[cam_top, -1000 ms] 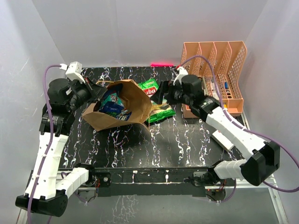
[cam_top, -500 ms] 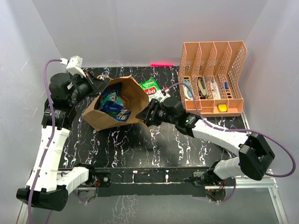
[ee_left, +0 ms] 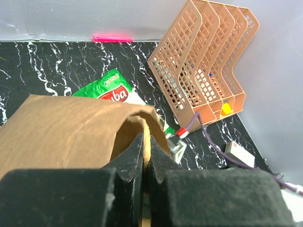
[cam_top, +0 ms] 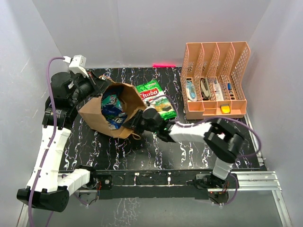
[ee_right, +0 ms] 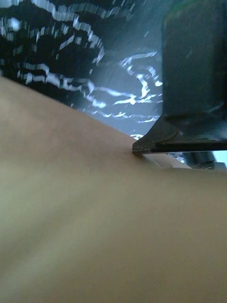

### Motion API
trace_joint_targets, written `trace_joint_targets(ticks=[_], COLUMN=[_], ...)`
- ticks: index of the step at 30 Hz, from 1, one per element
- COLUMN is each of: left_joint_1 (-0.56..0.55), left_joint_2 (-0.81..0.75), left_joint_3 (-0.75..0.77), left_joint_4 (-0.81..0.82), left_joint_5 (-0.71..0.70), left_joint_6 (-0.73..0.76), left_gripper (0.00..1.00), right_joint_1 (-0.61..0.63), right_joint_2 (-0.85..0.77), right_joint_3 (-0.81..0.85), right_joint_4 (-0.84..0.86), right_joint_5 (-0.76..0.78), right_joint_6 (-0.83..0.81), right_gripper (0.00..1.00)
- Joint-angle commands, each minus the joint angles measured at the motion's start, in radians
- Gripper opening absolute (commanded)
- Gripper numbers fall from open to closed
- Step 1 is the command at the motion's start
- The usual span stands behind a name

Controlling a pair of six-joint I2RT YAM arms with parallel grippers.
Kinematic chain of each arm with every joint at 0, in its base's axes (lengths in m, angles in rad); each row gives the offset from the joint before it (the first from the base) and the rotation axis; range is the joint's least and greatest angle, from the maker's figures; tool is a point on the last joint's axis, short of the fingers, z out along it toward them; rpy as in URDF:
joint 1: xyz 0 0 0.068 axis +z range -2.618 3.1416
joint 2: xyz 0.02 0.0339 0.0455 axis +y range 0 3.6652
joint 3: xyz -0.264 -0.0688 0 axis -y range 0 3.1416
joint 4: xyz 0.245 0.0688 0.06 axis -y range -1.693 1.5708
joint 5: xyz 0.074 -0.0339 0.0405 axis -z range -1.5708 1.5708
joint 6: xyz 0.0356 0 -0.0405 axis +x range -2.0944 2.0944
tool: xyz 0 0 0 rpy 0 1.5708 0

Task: Take the snacks out of the paper bag
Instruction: Adjust the paper bag at the center of the board.

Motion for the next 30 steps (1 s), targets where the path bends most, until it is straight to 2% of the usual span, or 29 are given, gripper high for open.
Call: trace_joint_targets(ticks=[1,5,7,9,12,17,20,23,26,30], left_joint_1=[-0.003,-0.003,-0.002,-0.002,-0.002,-0.006,-0.027,-0.045,-0.058,-0.067], left_joint_2=[-0.027,-0.109,-0.162,-0.205,-0.237,-0.219,-0.216,-0.226,-0.234,-0.241], left_joint_3=[0.013,-0.081,-0.142,-0.185,-0.209,-0.153,-0.129,-0.117,-0.116,-0.118], left_joint_4=[0.041,0.041,0.025,-0.002,-0.006,-0.018,-0.052,-0.079,-0.094,-0.1], left_joint_5=[0.031,0.032,0.021,-0.003,-0.035,-0.081,-0.111,-0.153,-0.186,-0.219], left_joint_6=[0.037,0.034,0.043,0.053,0.057,0.075,0.097,0.115,0.125,0.129], left_gripper=[0.0,0.0,0.0,0.0,0.0,0.0,0.0,0.0,0.0,0.0], right_joint_1=[0.08,0.128,0.131,0.115,0.081,0.073,0.073,0.074,0.084,0.115], right_joint_2=[0.162,0.237,0.232,0.193,0.106,-0.084,-0.206,-0.311,-0.378,-0.383], right_joint_3=[0.167,0.205,0.174,0.117,0.029,-0.013,-0.032,-0.021,-0.02,0.006], right_joint_4=[0.198,0.227,0.222,0.186,0.155,-0.087,-0.188,-0.238,-0.178,-0.084], right_joint_5=[0.083,0.11,0.115,0.091,0.041,0.098,0.159,0.141,-0.007,-0.176], right_joint_6=[0.008,-0.004,-0.033,-0.055,-0.178,-0.534,-0.708,-0.893,-1.139,-1.462], right_gripper=[0.22,0.22,0.23,0.28,0.44,0.79,0.89,0.9,0.89,0.88])
